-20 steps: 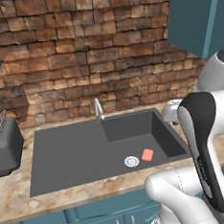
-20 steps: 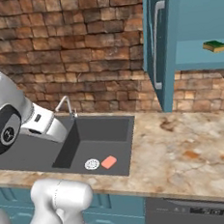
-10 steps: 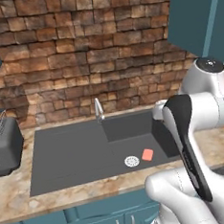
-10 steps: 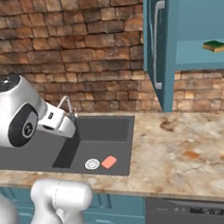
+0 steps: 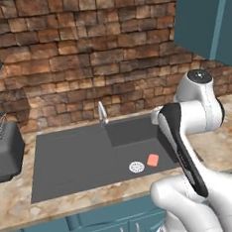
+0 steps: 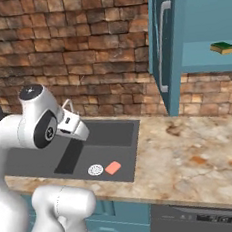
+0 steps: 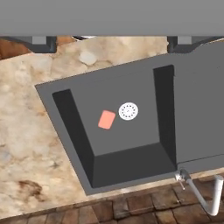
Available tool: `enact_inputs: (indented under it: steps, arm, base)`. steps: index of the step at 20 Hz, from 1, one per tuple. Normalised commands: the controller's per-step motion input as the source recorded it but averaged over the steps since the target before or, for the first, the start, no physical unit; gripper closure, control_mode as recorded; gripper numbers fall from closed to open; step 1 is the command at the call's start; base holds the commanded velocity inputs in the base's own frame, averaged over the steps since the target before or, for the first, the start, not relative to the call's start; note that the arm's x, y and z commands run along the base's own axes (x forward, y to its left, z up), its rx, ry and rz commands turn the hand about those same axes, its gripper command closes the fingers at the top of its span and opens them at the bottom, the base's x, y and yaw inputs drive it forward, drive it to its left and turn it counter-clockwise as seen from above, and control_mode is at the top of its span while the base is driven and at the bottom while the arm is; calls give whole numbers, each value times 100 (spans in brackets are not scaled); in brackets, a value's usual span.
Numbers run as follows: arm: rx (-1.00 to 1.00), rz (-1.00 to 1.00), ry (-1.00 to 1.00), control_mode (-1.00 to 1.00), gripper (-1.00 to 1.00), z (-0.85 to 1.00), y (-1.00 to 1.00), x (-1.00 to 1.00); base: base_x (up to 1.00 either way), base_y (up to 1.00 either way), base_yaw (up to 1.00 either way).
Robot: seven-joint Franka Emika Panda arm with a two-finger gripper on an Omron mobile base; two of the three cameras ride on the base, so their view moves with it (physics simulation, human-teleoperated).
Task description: Pick up the sponge and bar soap from the sink, and place them back in the cabinet, and close the cabinet doors.
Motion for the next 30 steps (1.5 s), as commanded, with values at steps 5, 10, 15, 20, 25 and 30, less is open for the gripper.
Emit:
enact_inputs:
  steps: [5,10,15,20,25,30]
  arm:
    - [0,0,0,-100,-100,-37,-12,57]
    - [0,0,0,-100,-100,-39,-11,49]
    - [0,0,0,-100,-100,-53,-15,31]
    - [0,0,0,-100,-100,-56,-9,31]
    - [0,0,0,-100,-100,-57,-4,34]
    - [0,0,0,-100,-100,-55,-8,32]
  base:
    - [0,0,0]
    - [0,0,0]
    - [0,0,0]
    - [0,0,0]
    - [0,0,0]
    - [0,0,0]
